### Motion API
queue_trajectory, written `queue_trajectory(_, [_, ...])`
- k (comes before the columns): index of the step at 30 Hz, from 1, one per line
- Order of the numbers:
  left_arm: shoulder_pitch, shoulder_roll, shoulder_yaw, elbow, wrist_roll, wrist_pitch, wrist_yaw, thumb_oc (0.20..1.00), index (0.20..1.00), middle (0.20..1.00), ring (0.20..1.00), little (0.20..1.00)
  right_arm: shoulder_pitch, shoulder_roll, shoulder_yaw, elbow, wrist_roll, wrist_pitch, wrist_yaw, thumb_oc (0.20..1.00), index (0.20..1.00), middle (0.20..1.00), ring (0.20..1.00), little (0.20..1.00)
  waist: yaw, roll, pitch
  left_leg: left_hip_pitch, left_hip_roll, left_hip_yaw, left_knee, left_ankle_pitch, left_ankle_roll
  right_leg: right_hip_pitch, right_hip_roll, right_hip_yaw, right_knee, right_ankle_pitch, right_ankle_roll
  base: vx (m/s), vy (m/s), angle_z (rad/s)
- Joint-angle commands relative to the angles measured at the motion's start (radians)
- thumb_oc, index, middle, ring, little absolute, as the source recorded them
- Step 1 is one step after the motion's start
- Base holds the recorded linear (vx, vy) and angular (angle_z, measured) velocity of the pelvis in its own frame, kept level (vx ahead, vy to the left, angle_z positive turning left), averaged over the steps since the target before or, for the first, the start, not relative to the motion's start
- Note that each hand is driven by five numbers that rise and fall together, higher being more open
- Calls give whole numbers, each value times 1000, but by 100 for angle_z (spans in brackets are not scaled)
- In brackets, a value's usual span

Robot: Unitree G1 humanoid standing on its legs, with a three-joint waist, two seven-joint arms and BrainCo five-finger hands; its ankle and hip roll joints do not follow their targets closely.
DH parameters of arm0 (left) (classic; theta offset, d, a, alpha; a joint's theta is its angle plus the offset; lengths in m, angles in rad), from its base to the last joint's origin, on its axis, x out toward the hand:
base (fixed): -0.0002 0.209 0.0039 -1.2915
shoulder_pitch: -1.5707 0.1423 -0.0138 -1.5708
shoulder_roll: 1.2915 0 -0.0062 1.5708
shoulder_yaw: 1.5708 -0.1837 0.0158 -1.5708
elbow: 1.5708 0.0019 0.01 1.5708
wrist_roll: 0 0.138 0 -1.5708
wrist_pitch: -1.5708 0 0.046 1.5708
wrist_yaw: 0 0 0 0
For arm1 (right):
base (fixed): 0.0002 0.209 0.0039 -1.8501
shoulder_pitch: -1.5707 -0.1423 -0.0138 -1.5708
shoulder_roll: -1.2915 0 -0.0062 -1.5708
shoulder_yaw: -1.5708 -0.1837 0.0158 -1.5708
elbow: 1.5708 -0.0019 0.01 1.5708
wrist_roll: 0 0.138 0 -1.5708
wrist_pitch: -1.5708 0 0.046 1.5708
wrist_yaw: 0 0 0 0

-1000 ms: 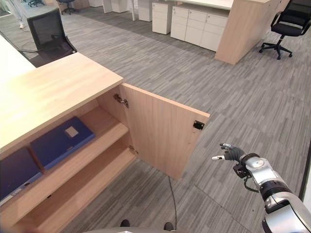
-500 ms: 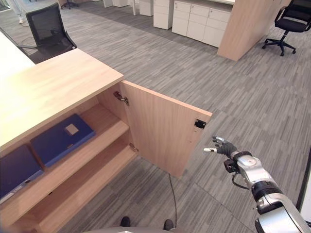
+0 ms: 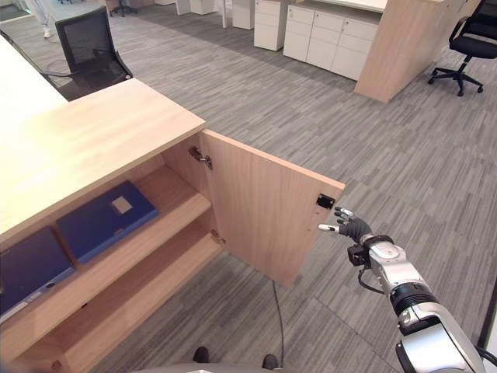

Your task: Put the empty folder in the office cabinet

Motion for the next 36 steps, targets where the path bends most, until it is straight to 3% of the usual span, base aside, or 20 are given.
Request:
queue_trajectory(1, [-6,42,-29,43,-15,0,13,1000,1000,1000,1000,1000,-106,51,7,54,83,-50,-11,1000,1000,1000,1000,1000,21,-65,-27,29,-16,-7,5,-84,3,-4,-22,8,7,-103,52,0,0,0])
queue_trajectory(13, [-8,42,-51,31,-9,-4,24,1000,1000,1000,1000,1000,-216,135,63,16,215,-73,-2,1000,1000,1000,1000,1000,51,-64,-26,28,-18,-13,9,-84,4,-3,-25,-2,7,-104,54,0,0,0])
queue_trajectory(22, [-26,49,-50,19,-4,-9,37,1000,1000,1000,1000,1000,-224,178,109,-135,288,-90,29,1000,1000,1000,1000,1000,61,-63,-25,27,-21,-12,9,-84,5,-3,-30,-2,7,-100,56,0,2,0])
queue_trajectory(26, [-36,53,-24,17,22,-11,43,1000,1000,1000,1000,1000,-126,224,167,-371,356,-79,99,1000,1000,1000,1000,1000,57,-62,-24,25,-23,-9,11,-88,6,-5,-36,-2,7,-99,58,2,10,-2])
queue_trajectory(28, [-28,50,-9,20,48,-10,50,1000,1000,1000,1000,1000,-51,295,222,-476,430,-66,144,1000,1000,1000,1000,1000,60,-62,-21,27,-24,-8,11,-91,6,-4,-38,-3,7,-99,58,3,14,-10])
queue_trajectory(31, [-19,43,12,11,52,-11,57,1000,1000,1000,1000,1000,32,342,266,-513,462,-60,179,1000,1000,1000,1000,1000,63,-60,-19,28,-24,-8,12,-93,7,-3,-41,-4,7,-101,58,-1,9,-9])
queue_trajectory(36, [-20,41,35,-3,46,-16,58,1000,1000,1000,1000,1000,137,338,338,-534,397,-39,216,1000,1000,1000,1000,1000,55,-61,-18,33,-23,-8,17,-100,5,1,-40,-3,7,-106,58,6,2,3])
